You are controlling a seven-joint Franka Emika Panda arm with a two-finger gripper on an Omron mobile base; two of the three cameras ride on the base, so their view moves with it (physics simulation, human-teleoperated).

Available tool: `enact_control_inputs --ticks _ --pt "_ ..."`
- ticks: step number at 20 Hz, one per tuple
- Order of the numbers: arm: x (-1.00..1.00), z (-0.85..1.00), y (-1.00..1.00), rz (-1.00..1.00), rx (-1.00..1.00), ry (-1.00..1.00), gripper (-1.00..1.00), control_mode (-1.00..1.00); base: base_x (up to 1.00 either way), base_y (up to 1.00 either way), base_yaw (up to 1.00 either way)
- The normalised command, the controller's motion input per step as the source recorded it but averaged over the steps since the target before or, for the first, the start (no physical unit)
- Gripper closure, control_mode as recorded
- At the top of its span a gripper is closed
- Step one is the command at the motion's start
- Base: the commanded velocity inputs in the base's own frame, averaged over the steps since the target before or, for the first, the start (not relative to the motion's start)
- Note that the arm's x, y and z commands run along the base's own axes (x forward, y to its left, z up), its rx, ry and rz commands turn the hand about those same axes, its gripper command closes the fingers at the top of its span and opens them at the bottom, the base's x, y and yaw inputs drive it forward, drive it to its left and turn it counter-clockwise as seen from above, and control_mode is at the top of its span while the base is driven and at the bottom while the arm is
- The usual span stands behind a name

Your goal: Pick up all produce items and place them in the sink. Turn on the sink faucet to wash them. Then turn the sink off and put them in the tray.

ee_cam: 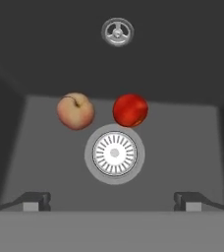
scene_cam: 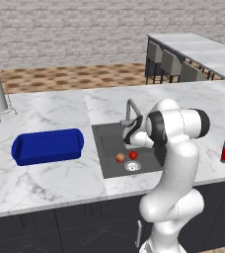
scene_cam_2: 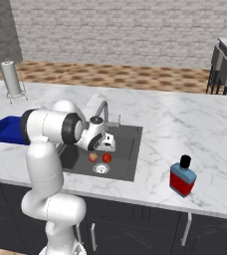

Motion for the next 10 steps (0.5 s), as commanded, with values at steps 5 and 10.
enact_control_inputs --ticks 5,10 --pt "0.13 -0.34 0.0 0.0 0.0 0.0 -1.0 -1.0 0.0 0.0 0.0" --pt "0.22 -0.17 -0.02 0.0 0.0 0.0 -1.0 -1.0 0.0 0.0 0.0"
